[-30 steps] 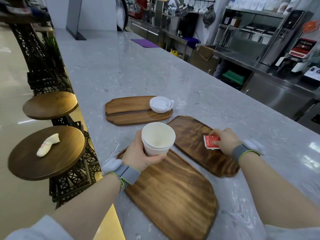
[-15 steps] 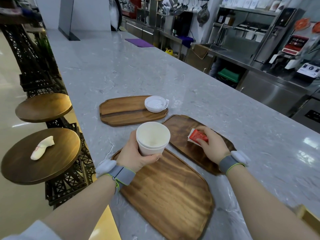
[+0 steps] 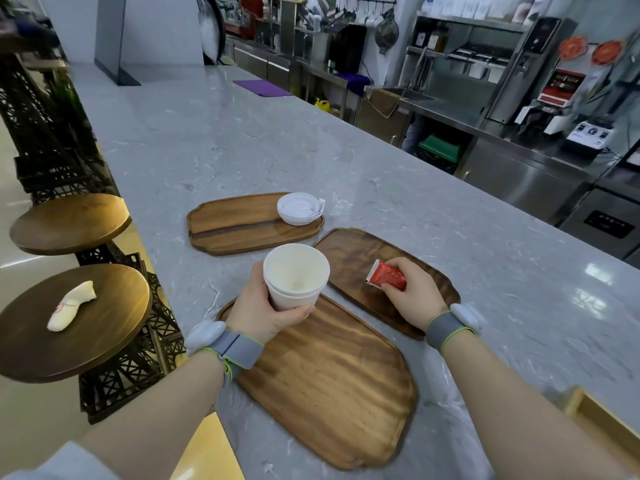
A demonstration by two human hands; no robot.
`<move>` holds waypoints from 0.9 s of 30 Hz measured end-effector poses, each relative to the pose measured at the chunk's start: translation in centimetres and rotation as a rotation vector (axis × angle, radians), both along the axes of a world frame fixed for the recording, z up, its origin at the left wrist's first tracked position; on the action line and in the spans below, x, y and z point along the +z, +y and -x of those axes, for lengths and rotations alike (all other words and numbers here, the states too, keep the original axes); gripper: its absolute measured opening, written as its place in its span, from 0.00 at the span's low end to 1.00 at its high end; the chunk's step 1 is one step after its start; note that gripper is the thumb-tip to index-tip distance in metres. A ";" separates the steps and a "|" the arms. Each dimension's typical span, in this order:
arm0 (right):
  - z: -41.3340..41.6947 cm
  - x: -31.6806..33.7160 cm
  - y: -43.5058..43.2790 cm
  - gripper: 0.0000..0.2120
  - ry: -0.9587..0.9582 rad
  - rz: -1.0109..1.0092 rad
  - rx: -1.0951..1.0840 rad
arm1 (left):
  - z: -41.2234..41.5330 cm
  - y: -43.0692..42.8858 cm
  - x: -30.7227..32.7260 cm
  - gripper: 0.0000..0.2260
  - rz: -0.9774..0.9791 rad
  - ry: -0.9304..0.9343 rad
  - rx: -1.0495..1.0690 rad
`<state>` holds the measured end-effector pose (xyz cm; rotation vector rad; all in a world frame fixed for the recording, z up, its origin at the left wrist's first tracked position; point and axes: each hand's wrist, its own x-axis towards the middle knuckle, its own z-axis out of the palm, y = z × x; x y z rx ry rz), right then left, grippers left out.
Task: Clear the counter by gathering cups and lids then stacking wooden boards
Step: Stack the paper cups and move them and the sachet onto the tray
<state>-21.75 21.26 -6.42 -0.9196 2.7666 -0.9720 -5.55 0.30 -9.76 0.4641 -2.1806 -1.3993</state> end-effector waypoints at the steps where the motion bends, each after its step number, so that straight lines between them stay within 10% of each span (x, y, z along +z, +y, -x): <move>1: -0.2 0.1 0.3 0.14 -0.021 0.008 -0.010 | -0.1 0.1 0.1 0.37 -0.001 -0.005 0.000; 27: -6.8 3.3 15.4 0.12 -0.257 0.191 -0.448 | 1.1 6.5 2.3 0.40 -0.014 -0.103 -0.339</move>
